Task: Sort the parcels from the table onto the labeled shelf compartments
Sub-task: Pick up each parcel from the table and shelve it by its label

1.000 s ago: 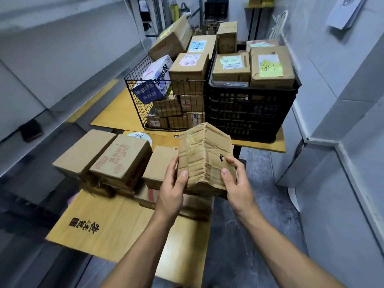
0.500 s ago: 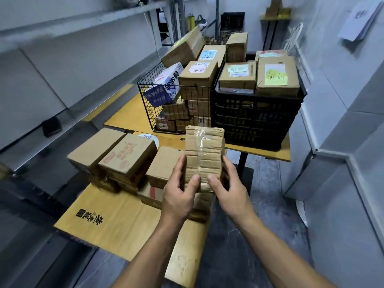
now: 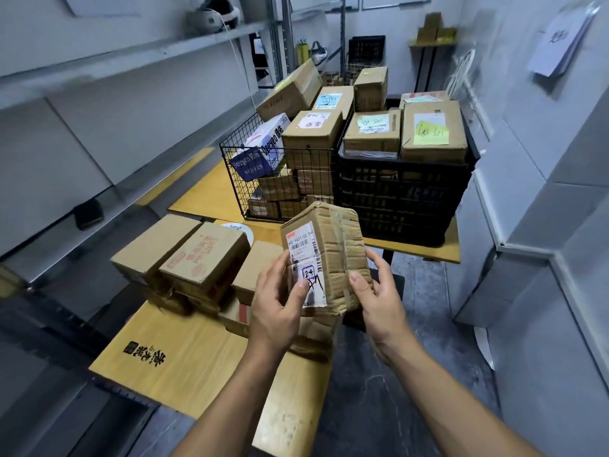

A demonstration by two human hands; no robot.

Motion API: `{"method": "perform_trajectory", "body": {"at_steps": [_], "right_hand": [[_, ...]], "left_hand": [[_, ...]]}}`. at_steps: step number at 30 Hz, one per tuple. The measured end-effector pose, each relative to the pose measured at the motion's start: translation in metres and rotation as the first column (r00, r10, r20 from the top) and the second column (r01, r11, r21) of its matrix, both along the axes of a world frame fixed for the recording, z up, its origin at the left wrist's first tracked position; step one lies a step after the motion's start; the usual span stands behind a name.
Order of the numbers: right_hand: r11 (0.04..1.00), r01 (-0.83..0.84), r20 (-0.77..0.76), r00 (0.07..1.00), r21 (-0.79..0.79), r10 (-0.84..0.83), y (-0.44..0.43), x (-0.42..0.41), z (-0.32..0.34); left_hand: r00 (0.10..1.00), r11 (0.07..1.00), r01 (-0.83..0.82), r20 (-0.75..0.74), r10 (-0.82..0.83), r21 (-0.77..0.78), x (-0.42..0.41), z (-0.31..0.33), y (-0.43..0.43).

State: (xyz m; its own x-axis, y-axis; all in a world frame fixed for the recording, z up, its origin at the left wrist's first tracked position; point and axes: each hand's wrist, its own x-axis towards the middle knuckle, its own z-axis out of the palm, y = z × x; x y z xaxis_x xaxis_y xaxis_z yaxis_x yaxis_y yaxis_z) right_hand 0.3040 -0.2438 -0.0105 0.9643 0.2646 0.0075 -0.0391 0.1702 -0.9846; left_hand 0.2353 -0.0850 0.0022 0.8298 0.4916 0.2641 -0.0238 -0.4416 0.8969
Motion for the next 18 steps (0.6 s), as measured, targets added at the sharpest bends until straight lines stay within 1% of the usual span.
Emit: {"method": "perform_trajectory", "body": {"at_steps": [2, 6, 8, 10, 12, 14, 16, 17, 18], "right_hand": [[0.997, -0.012, -0.053, 0.998, 0.078, 0.016, 0.0, 0.0, 0.002], [0.986, -0.058, -0.109, 0.991, 0.157, 0.076, -0.001, 0.001, 0.004], [0.984, -0.101, -0.105, 0.988, 0.147, 0.117, -0.002, 0.002, 0.003], [0.987, -0.134, -0.071, 0.987, 0.088, 0.141, -0.004, 0.002, 0.005], [0.992, -0.125, -0.014, 0.992, -0.023, 0.125, -0.004, 0.002, 0.006], [0.986, -0.061, 0.083, 0.994, -0.153, 0.074, -0.003, 0.0, 0.008], [0.958, 0.036, 0.203, 0.979, -0.286, 0.024, -0.001, -0.004, 0.014], [0.947, 0.055, 0.245, 0.969, -0.315, 0.025, 0.001, -0.007, 0.016], [0.945, 0.039, 0.261, 0.964, -0.324, 0.05, 0.003, -0.009, 0.019]], "left_hand": [[0.999, 1.0, -0.023, -0.037, 0.023, -0.001, 0.0, -0.001, 0.002], [1.0, 0.972, 0.025, 0.021, -0.021, -0.233, -0.002, -0.008, 0.001], [0.999, 0.966, 0.034, 0.045, -0.024, -0.257, -0.005, -0.006, -0.001], [0.998, 0.97, 0.016, 0.059, -0.002, -0.245, -0.007, -0.004, -0.003], [0.996, 0.979, -0.016, 0.084, 0.034, -0.206, -0.009, 0.0, -0.002], [0.994, 0.983, -0.045, 0.086, 0.061, -0.178, -0.012, 0.003, 0.002], [0.995, 0.985, -0.055, 0.073, 0.068, -0.165, -0.015, 0.001, 0.005], [0.995, 0.985, -0.072, 0.063, 0.083, -0.157, -0.017, 0.0, 0.008], [0.993, 0.985, -0.098, 0.052, 0.107, -0.144, -0.021, -0.001, 0.01]]}}
